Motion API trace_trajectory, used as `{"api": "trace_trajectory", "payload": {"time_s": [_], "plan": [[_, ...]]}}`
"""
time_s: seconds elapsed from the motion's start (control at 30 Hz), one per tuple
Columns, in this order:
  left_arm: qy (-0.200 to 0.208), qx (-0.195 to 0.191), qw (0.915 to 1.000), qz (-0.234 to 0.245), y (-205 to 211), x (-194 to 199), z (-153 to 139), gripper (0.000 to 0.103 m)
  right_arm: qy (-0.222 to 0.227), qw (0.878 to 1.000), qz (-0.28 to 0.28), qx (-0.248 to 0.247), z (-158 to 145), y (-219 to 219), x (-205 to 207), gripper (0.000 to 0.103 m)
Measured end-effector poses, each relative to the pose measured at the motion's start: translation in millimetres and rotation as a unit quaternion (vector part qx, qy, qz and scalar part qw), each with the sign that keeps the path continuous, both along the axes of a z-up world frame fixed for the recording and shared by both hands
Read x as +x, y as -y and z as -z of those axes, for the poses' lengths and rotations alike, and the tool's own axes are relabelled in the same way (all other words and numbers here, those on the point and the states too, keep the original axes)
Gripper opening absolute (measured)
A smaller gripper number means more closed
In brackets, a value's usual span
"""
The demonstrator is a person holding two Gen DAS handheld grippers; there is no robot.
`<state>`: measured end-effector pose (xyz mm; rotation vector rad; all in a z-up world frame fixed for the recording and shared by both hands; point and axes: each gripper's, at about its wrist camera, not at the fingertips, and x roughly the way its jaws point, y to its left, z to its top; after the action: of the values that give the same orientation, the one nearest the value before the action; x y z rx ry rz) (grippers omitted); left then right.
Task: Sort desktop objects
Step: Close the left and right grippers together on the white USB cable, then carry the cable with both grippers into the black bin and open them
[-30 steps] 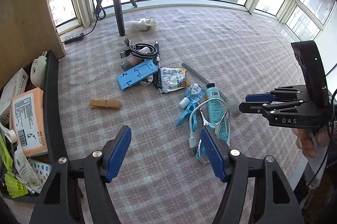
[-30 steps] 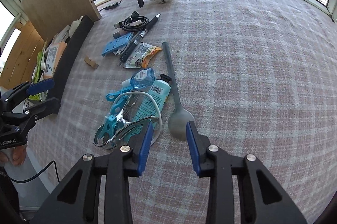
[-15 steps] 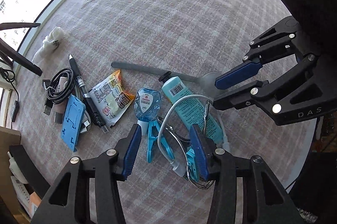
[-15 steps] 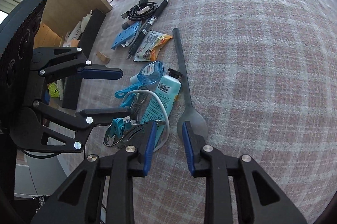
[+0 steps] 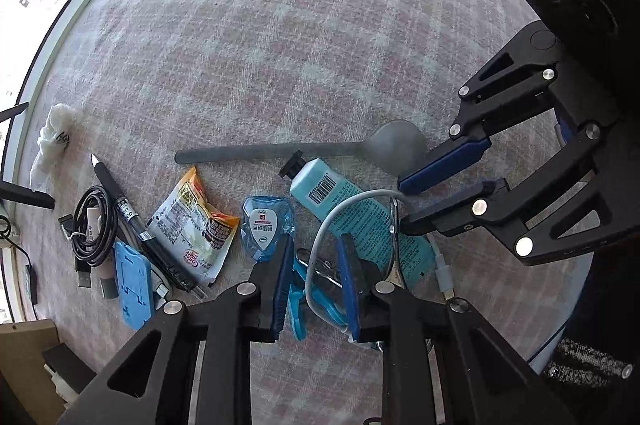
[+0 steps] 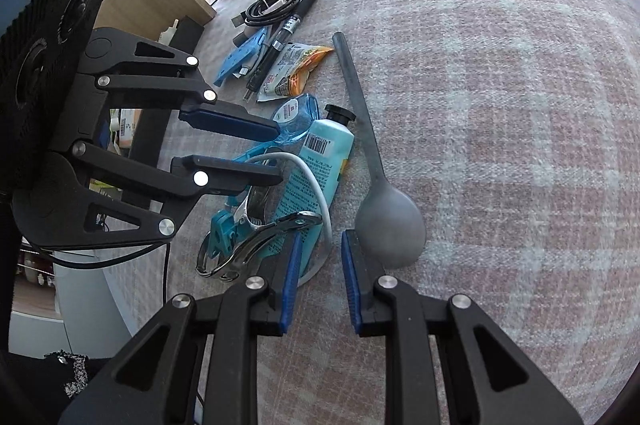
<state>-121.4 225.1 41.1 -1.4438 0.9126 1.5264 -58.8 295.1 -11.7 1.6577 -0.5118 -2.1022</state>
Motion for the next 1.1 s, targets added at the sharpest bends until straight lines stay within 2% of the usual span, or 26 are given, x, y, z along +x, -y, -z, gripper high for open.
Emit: {"api": "trace_trajectory", "payload": {"time_s": [0.13, 0.17, 0.2, 0.23, 0.37, 0.6, 0.83, 1.0, 1.1], "plan": [[0.002, -0.011, 0.9997, 0.023, -10, 9, 5, 0.020, -0.005, 1.000, -0.004, -0.004, 0, 2, -1, 0.020], [0.005, -0.010, 0.9997, 0.023, -24, 6, 11, 0.020, -0.006, 1.000, -0.006, -0.004, 1, 3, -1, 0.017], [0.007, -0.010, 0.9997, 0.021, -25, 8, 12, 0.016, -0.004, 1.000, -0.007, -0.005, 2, 3, -1, 0.012], [0.008, -0.009, 0.9998, 0.019, -26, 9, 12, 0.008, 0.000, 1.000, -0.007, -0.008, 3, 2, -1, 0.008], [-0.003, -0.008, 0.9998, 0.016, -25, 13, 10, 0.006, 0.005, 1.000, -0.003, -0.015, 4, -1, 3, 0.005], [-0.029, 0.045, 0.9985, -0.007, 1, 43, -31, 0.004, -0.030, 1.000, -0.006, -0.001, -24, -7, 15, 0.005], [-0.067, 0.078, 0.9943, -0.027, 9, 75, -80, 0.003, -0.069, 0.997, -0.011, 0.016, -63, -2, 20, 0.005], [-0.091, 0.098, 0.9898, -0.050, 41, 66, -118, 0.003, -0.095, 0.995, -0.018, 0.023, -91, 12, 23, 0.005], [-0.101, 0.112, 0.9857, -0.075, 64, 52, -122, 0.003, -0.110, 0.993, -0.029, 0.033, -108, 28, 24, 0.005]]}}
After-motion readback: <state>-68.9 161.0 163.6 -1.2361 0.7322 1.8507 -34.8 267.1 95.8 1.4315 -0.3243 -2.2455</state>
